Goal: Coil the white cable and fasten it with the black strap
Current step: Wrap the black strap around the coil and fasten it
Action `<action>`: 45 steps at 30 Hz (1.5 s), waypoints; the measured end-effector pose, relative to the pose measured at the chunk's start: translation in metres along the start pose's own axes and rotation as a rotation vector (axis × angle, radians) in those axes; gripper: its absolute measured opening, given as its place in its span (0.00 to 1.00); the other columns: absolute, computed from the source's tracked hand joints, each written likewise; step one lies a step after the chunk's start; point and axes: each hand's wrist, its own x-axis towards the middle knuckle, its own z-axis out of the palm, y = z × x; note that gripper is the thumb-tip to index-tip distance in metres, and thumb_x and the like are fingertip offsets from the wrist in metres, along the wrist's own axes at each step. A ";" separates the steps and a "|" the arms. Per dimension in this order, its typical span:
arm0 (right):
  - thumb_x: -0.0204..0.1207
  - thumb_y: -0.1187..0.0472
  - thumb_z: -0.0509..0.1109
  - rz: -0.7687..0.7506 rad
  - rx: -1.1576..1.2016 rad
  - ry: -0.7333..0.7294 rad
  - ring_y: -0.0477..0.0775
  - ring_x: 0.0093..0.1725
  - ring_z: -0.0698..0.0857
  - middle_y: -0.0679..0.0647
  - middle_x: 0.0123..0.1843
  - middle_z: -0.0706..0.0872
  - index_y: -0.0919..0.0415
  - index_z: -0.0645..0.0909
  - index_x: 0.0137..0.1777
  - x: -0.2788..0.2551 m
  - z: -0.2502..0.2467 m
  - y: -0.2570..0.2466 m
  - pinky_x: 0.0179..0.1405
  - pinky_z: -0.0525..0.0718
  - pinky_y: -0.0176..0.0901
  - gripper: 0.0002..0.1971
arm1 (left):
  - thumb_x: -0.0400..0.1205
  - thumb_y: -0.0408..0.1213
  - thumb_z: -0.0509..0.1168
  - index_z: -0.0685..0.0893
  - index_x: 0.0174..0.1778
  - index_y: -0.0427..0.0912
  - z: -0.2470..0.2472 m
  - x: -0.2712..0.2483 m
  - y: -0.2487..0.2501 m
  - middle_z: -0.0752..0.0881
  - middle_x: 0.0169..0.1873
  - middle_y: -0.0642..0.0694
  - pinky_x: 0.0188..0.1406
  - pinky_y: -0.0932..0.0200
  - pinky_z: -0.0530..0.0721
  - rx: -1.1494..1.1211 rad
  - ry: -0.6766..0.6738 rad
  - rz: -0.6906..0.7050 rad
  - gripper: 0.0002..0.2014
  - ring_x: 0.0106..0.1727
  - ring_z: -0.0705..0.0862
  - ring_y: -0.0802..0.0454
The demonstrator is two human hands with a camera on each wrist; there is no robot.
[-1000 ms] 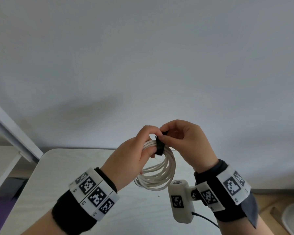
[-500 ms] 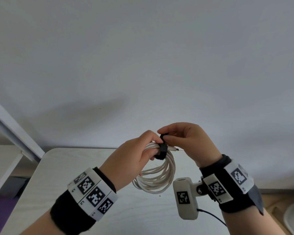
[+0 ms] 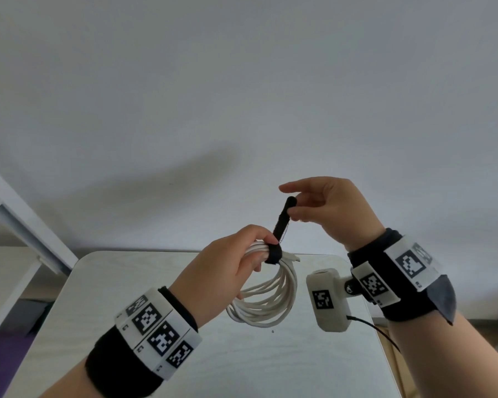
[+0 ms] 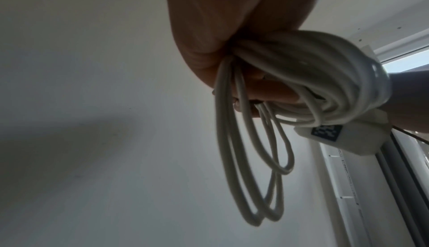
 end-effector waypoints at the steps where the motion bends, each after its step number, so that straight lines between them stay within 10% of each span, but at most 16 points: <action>1: 0.65 0.73 0.75 -0.005 -0.013 0.000 0.47 0.31 0.84 0.50 0.29 0.87 0.53 0.87 0.47 0.000 0.000 -0.002 0.46 0.86 0.49 0.16 | 0.85 0.36 0.57 0.76 0.57 0.62 0.000 0.000 -0.001 0.82 0.37 0.55 0.26 0.63 0.87 -0.005 0.004 -0.015 0.13 0.32 0.80 0.61; 8: 0.66 0.70 0.75 -0.071 -0.103 0.051 0.50 0.34 0.88 0.54 0.34 0.91 0.51 0.87 0.35 0.002 0.004 -0.011 0.45 0.88 0.50 0.11 | 0.85 0.39 0.57 0.79 0.58 0.56 0.003 0.006 -0.001 0.82 0.35 0.53 0.26 0.54 0.88 -0.027 -0.006 -0.094 0.10 0.26 0.80 0.60; 17: 0.68 0.71 0.73 -0.211 -0.211 0.091 0.37 0.37 0.85 0.39 0.32 0.86 0.55 0.85 0.36 -0.013 0.018 -0.023 0.38 0.79 0.22 0.09 | 0.85 0.40 0.58 0.80 0.50 0.51 -0.002 0.011 0.003 0.82 0.32 0.51 0.19 0.63 0.82 -0.098 0.079 -0.189 0.06 0.19 0.77 0.63; 21: 0.68 0.71 0.72 -0.294 -0.213 0.110 0.43 0.39 0.86 0.43 0.34 0.88 0.56 0.85 0.36 -0.027 0.025 -0.031 0.41 0.82 0.30 0.08 | 0.83 0.46 0.59 0.79 0.41 0.46 -0.011 0.017 0.002 0.82 0.28 0.51 0.28 0.45 0.85 -0.121 0.114 -0.257 0.10 0.19 0.73 0.57; 26: 0.68 0.70 0.72 -0.315 -0.192 0.130 0.44 0.40 0.86 0.46 0.34 0.89 0.56 0.85 0.37 -0.033 0.029 -0.033 0.40 0.82 0.30 0.07 | 0.85 0.48 0.56 0.75 0.36 0.48 -0.012 0.017 0.003 0.77 0.18 0.58 0.24 0.60 0.76 0.051 0.117 -0.164 0.14 0.17 0.70 0.62; 34: 0.68 0.74 0.70 -0.235 -0.073 0.118 0.40 0.36 0.87 0.42 0.32 0.87 0.53 0.84 0.35 -0.021 0.024 -0.031 0.40 0.84 0.28 0.13 | 0.86 0.45 0.55 0.80 0.48 0.48 -0.007 0.010 0.010 0.83 0.31 0.44 0.31 0.57 0.74 0.230 0.029 -0.071 0.09 0.26 0.74 0.54; 45: 0.67 0.63 0.73 -0.397 -0.157 0.115 0.44 0.40 0.83 0.43 0.33 0.88 0.54 0.87 0.36 -0.048 0.051 -0.010 0.42 0.80 0.31 0.03 | 0.85 0.43 0.57 0.78 0.37 0.46 -0.021 0.016 0.005 0.77 0.23 0.53 0.26 0.62 0.73 0.081 0.110 -0.191 0.12 0.19 0.71 0.59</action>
